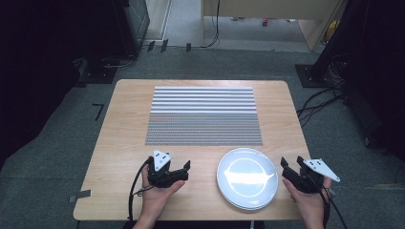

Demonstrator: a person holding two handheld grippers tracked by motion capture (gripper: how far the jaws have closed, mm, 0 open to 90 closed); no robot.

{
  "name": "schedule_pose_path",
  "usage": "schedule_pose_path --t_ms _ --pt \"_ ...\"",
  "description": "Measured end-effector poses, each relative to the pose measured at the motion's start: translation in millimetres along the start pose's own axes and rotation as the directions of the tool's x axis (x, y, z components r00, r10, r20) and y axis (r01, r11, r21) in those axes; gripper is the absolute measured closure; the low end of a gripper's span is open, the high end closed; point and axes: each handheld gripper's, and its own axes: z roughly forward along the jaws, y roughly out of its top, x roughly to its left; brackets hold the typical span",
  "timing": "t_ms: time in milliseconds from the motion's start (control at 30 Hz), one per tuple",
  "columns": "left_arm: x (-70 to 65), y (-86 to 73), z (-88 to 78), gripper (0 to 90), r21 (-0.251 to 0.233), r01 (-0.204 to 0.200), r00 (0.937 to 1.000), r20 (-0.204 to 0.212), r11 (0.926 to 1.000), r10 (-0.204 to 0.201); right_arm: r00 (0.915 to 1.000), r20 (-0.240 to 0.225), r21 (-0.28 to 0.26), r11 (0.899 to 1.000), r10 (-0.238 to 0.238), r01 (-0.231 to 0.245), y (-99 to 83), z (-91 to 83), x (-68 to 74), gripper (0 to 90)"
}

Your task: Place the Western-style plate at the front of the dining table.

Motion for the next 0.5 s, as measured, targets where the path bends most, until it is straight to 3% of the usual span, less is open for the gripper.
schedule_pose_path --t_ms 133,300,500 --pt "-13.5 -1.3 8.8 16.2 0.015 -0.012 0.9995 0.029 0.9998 0.012 1.0000 0.009 -0.008 1.000 -0.004 0.004 -1.3 0.2 0.1 44.1" --pt "-19.9 -2.0 13.3 16.4 0.015 -0.018 0.9984 0.053 0.9997 0.018 0.9999 0.006 -0.025 1.000 0.014 -0.014 -1.9 -0.9 -1.1 50.5" --pt "-27.3 -1.3 18.9 16.9 0.015 -0.010 0.9970 0.077 0.9998 0.009 0.9988 -0.046 -0.011 1.000 0.017 -0.017 -2.3 0.2 -0.8 62.3"
